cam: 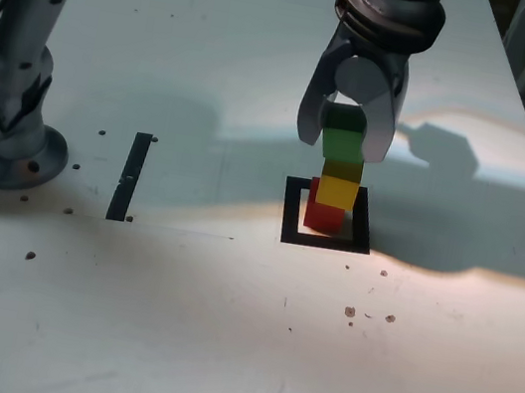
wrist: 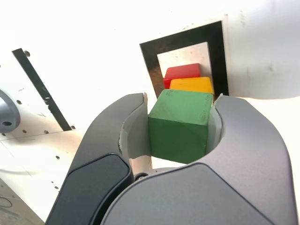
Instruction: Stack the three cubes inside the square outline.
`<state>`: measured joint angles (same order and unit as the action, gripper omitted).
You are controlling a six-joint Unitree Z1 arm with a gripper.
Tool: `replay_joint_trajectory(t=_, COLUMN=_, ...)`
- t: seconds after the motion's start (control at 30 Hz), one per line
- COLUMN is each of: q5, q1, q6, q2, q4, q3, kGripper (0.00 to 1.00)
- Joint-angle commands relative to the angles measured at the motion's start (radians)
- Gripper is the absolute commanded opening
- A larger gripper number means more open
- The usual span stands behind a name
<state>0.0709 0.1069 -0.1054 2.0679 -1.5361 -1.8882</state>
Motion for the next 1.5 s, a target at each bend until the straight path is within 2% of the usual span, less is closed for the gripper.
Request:
replay_joint_trajectory(t=0.0, q5=-0.003, q1=0.004, q6=-0.002, q2=0.010, q4=-0.004, q3=-0.006, kGripper=0.29)
replay_joint_trajectory(t=0.13, q5=-0.006, q1=0.007, q6=-0.002, q2=0.018, q4=-0.003, q3=-0.009, kGripper=0.30)
replay_joint_trajectory(t=0.17, q5=-0.006, q1=0.008, q6=-0.002, q2=0.020, q4=-0.003, q3=-0.009, kGripper=0.33)
replay_joint_trajectory(t=0.23, q5=-0.007, q1=0.008, q6=-0.004, q2=0.022, q4=-0.003, q3=-0.007, kGripper=0.48)
replay_joint_trajectory(t=0.37, q5=-0.010, q1=0.008, q6=-0.006, q2=0.026, q4=-0.002, q3=-0.001, kGripper=0.89)
replay_joint_trajectory(t=0.43, q5=-0.011, q1=0.008, q6=-0.007, q2=0.027, q4=-0.002, q3=0.001, kGripper=0.99)
replay_joint_trajectory(t=0.7, q5=-0.010, q1=0.008, q6=-0.007, q2=0.024, q4=-0.004, q3=0.003, kGripper=1.00)
replay_joint_trajectory(t=0.87, q5=0.005, q1=0.008, q6=-0.002, q2=-0.011, q4=-0.008, q3=0.018, kGripper=1.00)
replay_joint_trajectory(t=1.03, q5=0.031, q1=0.008, q6=0.028, q2=-0.101, q4=-0.013, q3=0.089, kGripper=1.00)
replay_joint_trajectory(t=1.2, q5=0.059, q1=0.008, q6=0.084, q2=-0.220, q4=-0.005, q3=0.233, kGripper=1.00)
replay_joint_trajectory(t=1.47, q5=0.048, q1=0.008, q6=0.149, q2=-0.368, q4=0.060, q3=0.480, kGripper=1.00)
